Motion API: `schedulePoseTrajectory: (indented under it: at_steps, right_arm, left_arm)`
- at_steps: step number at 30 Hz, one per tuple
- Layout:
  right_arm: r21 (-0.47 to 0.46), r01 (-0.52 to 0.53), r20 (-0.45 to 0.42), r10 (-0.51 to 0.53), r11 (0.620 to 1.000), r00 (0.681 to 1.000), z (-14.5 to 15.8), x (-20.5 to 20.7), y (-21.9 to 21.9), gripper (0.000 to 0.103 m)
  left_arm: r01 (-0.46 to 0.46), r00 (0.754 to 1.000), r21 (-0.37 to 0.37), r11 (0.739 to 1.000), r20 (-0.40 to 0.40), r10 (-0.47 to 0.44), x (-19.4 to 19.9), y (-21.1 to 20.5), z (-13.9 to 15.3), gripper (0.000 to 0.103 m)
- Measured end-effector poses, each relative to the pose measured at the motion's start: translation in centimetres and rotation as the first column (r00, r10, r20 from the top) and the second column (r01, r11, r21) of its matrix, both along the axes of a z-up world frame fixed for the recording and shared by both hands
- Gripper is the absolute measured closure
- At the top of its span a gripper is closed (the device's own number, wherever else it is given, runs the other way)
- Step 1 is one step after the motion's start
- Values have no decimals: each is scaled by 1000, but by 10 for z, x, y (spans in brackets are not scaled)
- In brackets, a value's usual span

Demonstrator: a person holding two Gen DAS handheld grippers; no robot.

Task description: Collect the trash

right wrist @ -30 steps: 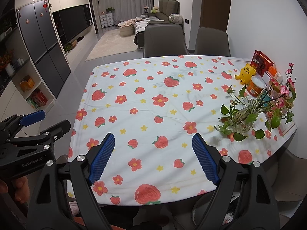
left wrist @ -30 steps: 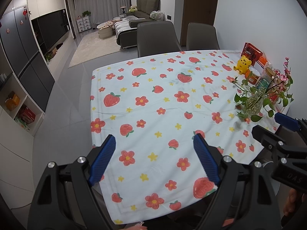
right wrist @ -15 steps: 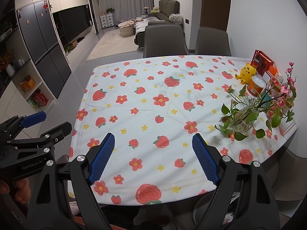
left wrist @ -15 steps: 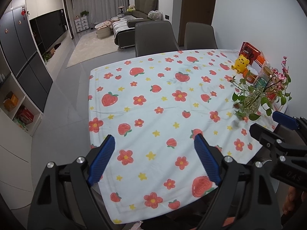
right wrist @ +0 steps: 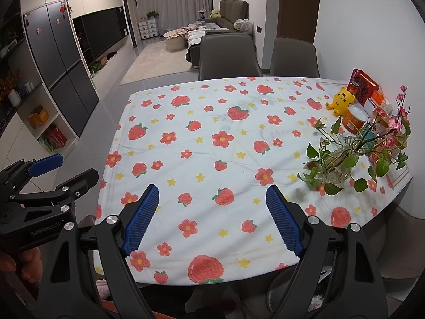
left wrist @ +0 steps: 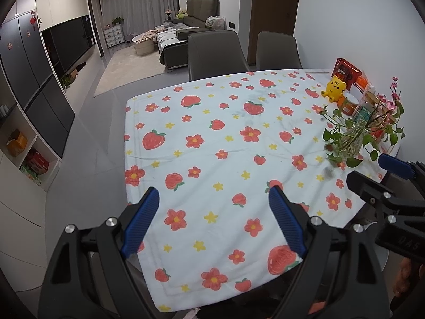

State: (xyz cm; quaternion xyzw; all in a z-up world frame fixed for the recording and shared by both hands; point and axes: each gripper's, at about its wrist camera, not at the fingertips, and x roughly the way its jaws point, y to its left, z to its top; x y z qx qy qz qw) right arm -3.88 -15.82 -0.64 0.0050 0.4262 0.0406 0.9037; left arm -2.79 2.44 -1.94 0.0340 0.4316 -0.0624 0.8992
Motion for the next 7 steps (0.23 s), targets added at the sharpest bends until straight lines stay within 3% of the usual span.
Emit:
schedulePoseTrajectory:
  at_steps: [7]
  right_arm:
    - [1, 0, 0, 0, 1000, 1000, -1, 0, -1, 23]
  left_arm:
    - [-14, 1000, -19, 1000, -13, 14, 5, 3, 1, 19]
